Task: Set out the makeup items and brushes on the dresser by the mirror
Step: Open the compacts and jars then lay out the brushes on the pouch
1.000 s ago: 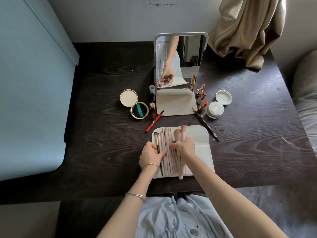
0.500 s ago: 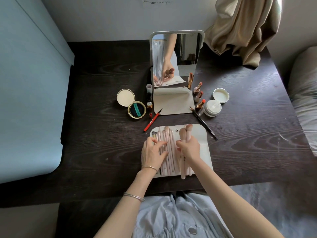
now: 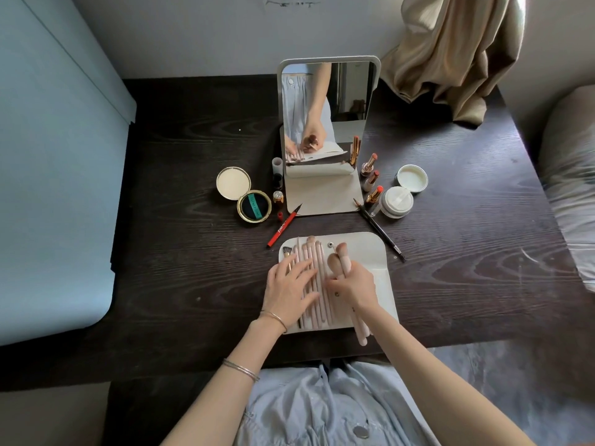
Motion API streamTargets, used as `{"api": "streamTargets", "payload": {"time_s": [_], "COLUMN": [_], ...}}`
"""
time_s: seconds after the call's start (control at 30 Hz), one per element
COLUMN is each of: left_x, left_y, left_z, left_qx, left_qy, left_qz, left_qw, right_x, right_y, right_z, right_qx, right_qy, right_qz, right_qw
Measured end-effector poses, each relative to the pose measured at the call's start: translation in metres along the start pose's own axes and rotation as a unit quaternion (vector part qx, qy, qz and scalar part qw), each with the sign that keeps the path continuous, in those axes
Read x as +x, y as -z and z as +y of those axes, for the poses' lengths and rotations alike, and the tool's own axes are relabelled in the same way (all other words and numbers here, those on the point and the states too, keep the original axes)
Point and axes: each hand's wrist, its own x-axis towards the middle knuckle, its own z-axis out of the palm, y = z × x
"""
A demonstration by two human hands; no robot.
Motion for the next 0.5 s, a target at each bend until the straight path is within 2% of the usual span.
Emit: {"api": "streamTargets", "payload": {"time_s": [0.1, 0.23, 0.5], "left_x": [0.010, 0.027, 0.039], "left_y": [0.005, 0.013, 0.008], "left_z": [0.005, 0.013, 0.021], "left_qx": [-0.009, 0.023, 0.040], "left_qy": [0.055, 0.101, 0.127], "left_qz": [0.096, 0.045, -0.010], "left_qw": [0.994, 0.994, 0.991], "right_x": [-0.002, -0.002, -0.001], "right_y": [0.004, 0.004, -0.001], "right_z": [-0.003, -0.009, -0.002], "right_qx": [0.039, 0.067, 0.101], "right_qy": [0.016, 0.037, 0.016], "right_qz": [0.020, 0.011, 0.005], "right_qw": [0.999, 0.997, 0.995]}}
